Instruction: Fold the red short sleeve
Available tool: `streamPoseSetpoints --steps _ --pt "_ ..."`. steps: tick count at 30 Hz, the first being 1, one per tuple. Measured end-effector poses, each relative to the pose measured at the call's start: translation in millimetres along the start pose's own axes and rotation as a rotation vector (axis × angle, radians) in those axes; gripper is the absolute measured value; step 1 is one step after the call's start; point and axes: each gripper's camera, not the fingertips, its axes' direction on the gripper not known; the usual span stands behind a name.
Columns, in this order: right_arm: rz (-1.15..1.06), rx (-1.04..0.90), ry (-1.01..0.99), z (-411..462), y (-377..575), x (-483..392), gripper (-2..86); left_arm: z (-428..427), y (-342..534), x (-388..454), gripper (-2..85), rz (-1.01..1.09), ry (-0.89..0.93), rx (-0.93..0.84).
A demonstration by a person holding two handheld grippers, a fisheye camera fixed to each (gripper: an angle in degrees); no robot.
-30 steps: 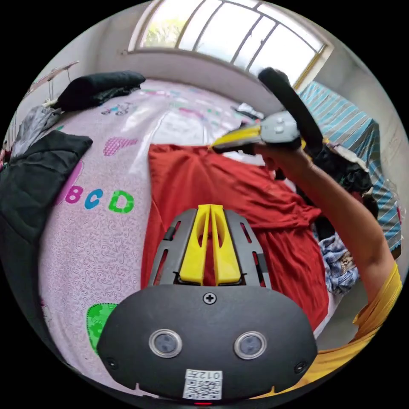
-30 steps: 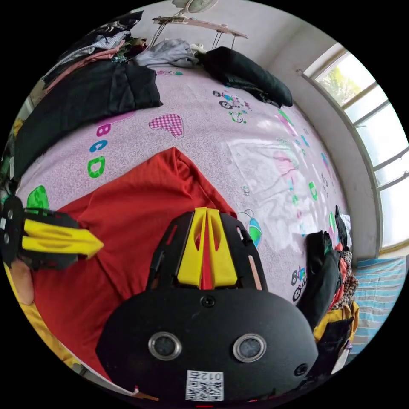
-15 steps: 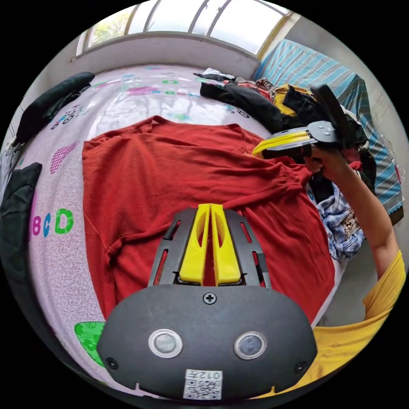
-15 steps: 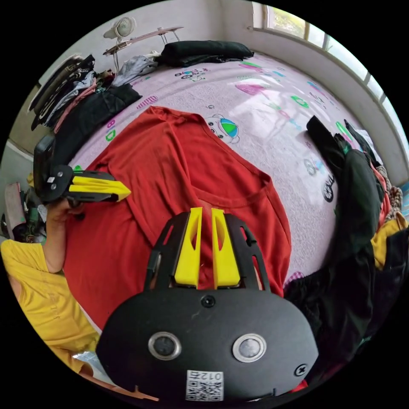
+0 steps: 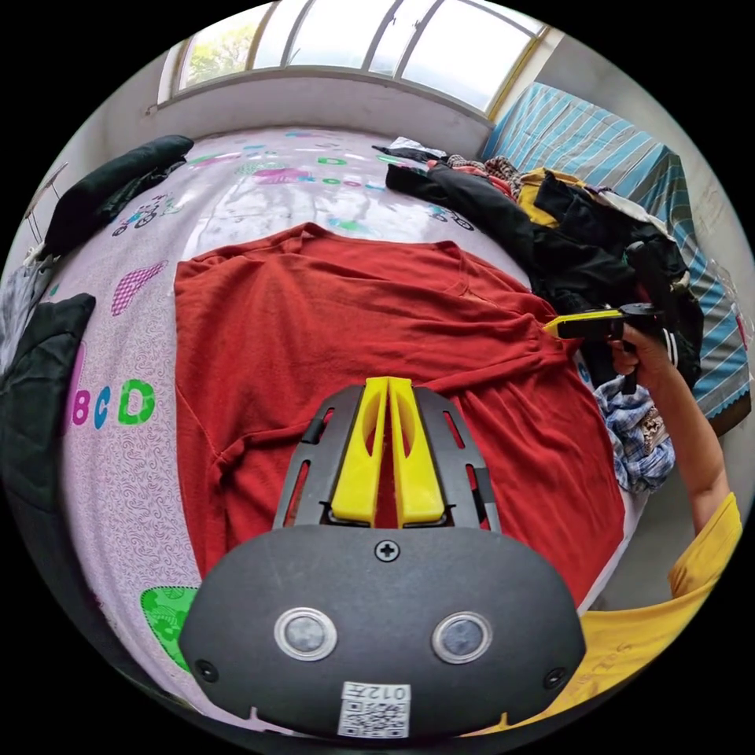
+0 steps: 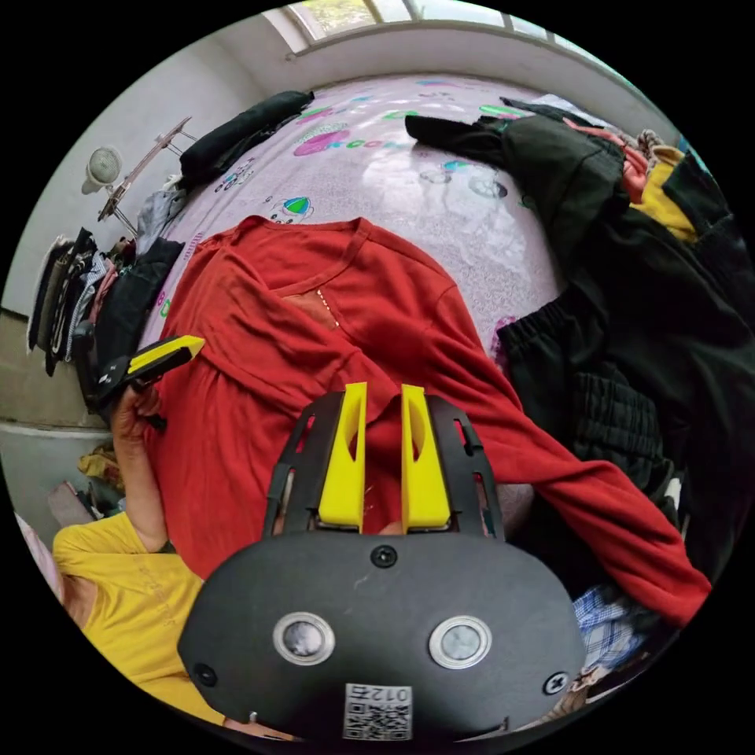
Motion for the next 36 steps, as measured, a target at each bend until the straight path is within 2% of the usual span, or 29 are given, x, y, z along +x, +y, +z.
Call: streamPoseSetpoints --steps 4,8,10,12,14,17,19,21,25,27,33,36 --pt "-0.007 0.053 0.023 -21.5 0.9 -8.9 1.9 -2.1 -1.4 -5.8 0.5 -0.009 0.007 0.002" --pt "-0.088 0.3 -0.012 -76.7 14.9 -23.7 1.6 -10.5 -0.8 -13.2 0.5 -0.022 0.006 0.034" --pt "-0.045 0.216 0.025 -74.4 15.5 -19.0 1.7 -9.5 -1.1 -17.8 0.5 -0.03 0.017 0.016" --pt "0.01 -0.057 0.029 -44.4 14.3 -6.6 1.8 -6.0 -1.9 -21.4 0.5 -0.032 0.023 -0.019" --pt "0.032 -0.099 0.096 -38.6 19.2 -4.2 1.9 -8.7 -2.2 -24.5 0.5 -0.035 0.028 -0.017" --pt "0.038 0.076 0.173 -63.7 22.3 -21.5 1.7 -12.8 -2.4 -27.0 0.4 -0.033 0.025 -0.012" --pt "-0.076 0.179 0.192 -75.6 25.1 -51.6 1.7 -19.5 -1.8 -28.2 0.4 -0.031 0.013 0.015" --pt "-0.243 0.184 0.198 -73.3 32.3 -94.3 1.8 -27.0 -1.0 -30.9 0.4 -0.032 0.016 0.042" --pt "-0.412 0.216 0.166 -66.0 61.8 -146.8 2.2 -36.0 1.3 -46.1 0.3 -0.072 0.073 0.058" --pt "-0.514 0.201 0.229 -52.8 76.2 -175.6 2.0 -39.0 2.5 -52.5 0.3 -0.097 0.112 0.068" --pt "-0.544 0.166 0.562 -26.3 55.9 -193.7 0.6 -48.4 1.2 -56.4 0.4 -0.118 0.135 0.075" --pt "-0.432 0.144 0.491 -37.3 26.6 -176.5 0.4 -51.6 -2.4 -49.8 0.4 -0.102 0.12 0.062"
